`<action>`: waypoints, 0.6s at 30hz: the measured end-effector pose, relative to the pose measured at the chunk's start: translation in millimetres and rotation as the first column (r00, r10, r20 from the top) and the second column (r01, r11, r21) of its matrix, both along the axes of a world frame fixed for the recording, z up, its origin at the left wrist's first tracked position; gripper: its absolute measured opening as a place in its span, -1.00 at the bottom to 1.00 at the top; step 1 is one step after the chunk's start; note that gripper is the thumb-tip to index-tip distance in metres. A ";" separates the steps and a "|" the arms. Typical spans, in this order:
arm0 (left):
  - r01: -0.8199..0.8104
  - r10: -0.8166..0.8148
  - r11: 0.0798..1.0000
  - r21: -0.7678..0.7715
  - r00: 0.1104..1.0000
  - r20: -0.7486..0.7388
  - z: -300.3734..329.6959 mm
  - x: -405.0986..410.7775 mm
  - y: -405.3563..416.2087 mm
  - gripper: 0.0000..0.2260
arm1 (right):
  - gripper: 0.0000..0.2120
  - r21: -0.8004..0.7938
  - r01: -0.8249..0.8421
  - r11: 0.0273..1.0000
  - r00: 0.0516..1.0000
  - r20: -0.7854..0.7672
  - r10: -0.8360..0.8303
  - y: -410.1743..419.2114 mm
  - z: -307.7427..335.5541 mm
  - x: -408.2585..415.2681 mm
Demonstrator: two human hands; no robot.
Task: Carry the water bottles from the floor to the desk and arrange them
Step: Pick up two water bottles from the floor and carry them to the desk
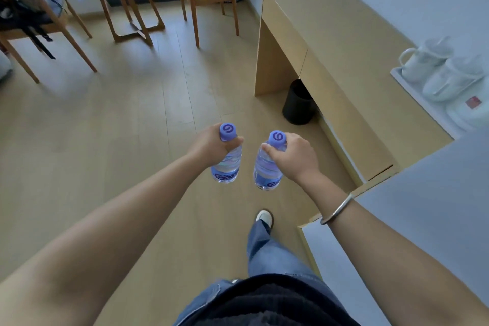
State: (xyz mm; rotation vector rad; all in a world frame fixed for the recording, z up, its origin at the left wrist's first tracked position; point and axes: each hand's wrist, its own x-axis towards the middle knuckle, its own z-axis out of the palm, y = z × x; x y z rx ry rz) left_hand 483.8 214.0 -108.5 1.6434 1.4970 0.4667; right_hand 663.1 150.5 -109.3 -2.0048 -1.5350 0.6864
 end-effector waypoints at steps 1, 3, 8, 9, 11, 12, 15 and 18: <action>0.010 -0.010 1.000 0.004 1.000 -0.009 -0.8 6.6 14.7 -0.71 | -0.70 0.001 0.009 1.000 1.000 -0.003 -0.009 13.9 -1.4 5.5; 0.036 -0.036 0.999 0.008 0.999 -0.031 -1.2 20.2 44.3 -0.71 | -0.70 0.003 0.023 1.000 1.000 -0.010 -0.023 40.9 -4.4 17.3; 0.087 -0.085 0.995 0.039 0.995 -0.054 7.7 70.2 129.2 -0.75 | -0.68 0.012 0.057 0.998 0.997 -0.047 -0.056 123.9 -7.5 60.7; 0.100 -0.097 0.994 0.053 0.994 -0.058 11.2 81.8 146.6 -0.75 | -0.67 0.012 0.066 0.998 0.997 -0.052 -0.065 140.6 -4.9 70.4; 0.127 -0.121 0.989 0.080 0.990 -0.073 19.3 105.6 181.0 -0.72 | -0.67 0.023 0.093 0.995 0.994 -0.056 -0.091 171.5 0.9 91.0; 0.139 -0.132 0.986 0.090 0.988 -0.078 23.1 117.8 198.9 -0.71 | -0.67 0.031 0.107 0.994 0.993 -0.054 -0.105 186.2 4.4 101.8; 0.161 -0.153 0.980 0.120 0.986 -0.072 27.9 149.9 246.7 -0.66 | -0.69 0.050 0.136 0.989 0.989 -0.063 -0.133 221.2 13.8 131.9; 0.191 -0.186 0.968 0.165 0.981 -0.044 30.7 178.8 282.8 -0.66 | -0.70 0.068 0.182 0.981 0.982 -0.061 -0.178 248.8 21.5 158.7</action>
